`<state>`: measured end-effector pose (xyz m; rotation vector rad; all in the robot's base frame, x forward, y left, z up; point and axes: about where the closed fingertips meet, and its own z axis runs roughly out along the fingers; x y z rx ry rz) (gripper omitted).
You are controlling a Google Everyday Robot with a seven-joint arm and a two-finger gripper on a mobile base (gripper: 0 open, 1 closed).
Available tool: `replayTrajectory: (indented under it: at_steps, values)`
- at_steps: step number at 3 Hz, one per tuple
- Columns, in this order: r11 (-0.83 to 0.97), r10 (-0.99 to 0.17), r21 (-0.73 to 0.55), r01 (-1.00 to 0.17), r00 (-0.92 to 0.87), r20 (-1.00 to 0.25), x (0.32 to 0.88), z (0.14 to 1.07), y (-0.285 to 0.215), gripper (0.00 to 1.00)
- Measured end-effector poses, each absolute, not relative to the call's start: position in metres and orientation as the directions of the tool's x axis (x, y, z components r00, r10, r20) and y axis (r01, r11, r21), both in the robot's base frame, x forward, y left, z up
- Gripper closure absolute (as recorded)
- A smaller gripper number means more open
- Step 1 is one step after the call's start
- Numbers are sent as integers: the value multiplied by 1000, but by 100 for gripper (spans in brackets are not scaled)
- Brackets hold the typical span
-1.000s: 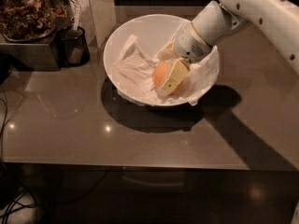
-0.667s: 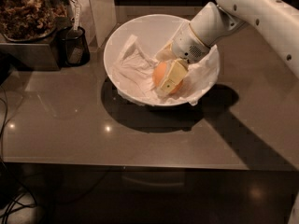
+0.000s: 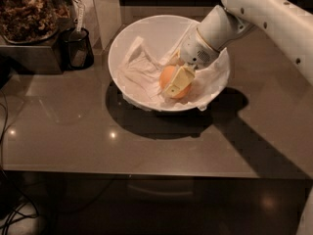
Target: Pick orange from white bowl
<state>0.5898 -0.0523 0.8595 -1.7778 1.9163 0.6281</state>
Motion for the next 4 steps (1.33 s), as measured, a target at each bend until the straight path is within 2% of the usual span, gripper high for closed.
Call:
replayTrajectory:
  at_steps: [2,4]
  values:
    - [70,-803,29,-997,-74,-592,589,857,-57,100]
    - [7,-755,-41,-999,22,-655,567,900,-61,100]
